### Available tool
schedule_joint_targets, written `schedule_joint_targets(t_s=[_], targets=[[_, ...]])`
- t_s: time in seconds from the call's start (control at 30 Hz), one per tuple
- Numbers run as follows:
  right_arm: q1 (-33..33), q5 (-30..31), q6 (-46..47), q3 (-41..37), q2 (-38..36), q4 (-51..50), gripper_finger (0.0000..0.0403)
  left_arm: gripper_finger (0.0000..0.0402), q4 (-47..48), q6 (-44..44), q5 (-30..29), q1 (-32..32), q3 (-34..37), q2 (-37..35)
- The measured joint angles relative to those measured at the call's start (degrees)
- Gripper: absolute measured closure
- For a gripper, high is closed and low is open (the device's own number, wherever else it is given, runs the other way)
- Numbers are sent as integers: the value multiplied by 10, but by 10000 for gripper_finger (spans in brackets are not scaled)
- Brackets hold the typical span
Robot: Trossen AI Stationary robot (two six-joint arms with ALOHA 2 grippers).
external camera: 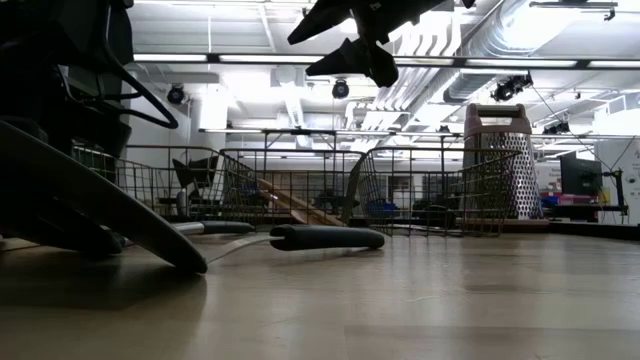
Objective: Pick & Place Kitchen Items
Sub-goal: Put the blue knife into the right wire basket
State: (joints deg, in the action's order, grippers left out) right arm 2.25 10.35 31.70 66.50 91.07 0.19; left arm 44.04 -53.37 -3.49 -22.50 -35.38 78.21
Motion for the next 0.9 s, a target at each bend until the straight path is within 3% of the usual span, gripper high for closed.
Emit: schedule_joint_targets(t_s=[0.6, 0.9], targets=[[0, 0, 0, 0, 0, 0, 167, 361, 61, 24, -1, 0, -49, 0], [0, -6, -2, 0, 0, -1, 167, 361, 125, 57, -32, 0, -132, -1]])
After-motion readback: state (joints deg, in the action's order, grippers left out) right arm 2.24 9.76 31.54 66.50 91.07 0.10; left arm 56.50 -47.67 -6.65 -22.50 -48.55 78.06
